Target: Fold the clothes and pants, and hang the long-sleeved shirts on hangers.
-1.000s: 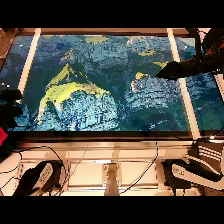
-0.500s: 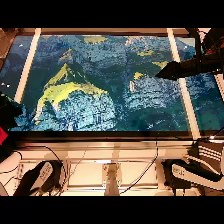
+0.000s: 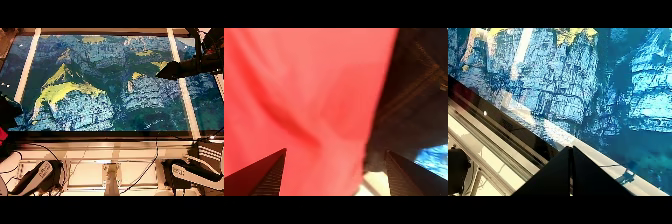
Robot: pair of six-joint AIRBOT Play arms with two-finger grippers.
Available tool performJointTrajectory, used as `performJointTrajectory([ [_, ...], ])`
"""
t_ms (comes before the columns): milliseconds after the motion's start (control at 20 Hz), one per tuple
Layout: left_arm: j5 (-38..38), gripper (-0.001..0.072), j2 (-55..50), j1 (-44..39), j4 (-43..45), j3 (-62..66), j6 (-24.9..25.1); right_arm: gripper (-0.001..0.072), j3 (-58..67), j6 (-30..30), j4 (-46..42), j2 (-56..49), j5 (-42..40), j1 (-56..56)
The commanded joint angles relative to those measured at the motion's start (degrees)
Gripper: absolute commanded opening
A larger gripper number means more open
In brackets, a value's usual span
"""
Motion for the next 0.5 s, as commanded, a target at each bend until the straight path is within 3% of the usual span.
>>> performJointTrajectory([
  [0, -0.13, 0.0688, 1.73, 0.24, 4.68, 0.07, -1.66, 0.0009, 0.04, 0.02, 0.0, 0.0, 0.02, 0.04],
  [150, 0.0, 0.0687, 4.17, 0.24, 5.97, 0.07, -1.88, 0.001, 0.04, 0.02, 0.02, 0.0, 0.02, 0.04],
  [300, -0.02, 0.0686, 5.44, 0.48, 13.16, 0.07, -2.82, 0.001, 0.04, 0.02, 0.02, 0.0, 0.0, 0.04],
  [450, 0.17, 0.0685, 4.96, 4.0, 13.81, 0.07, -5.86, 0.001, 0.04, 0.02, 0.0, 0.0, 0.02, 0.04],
])
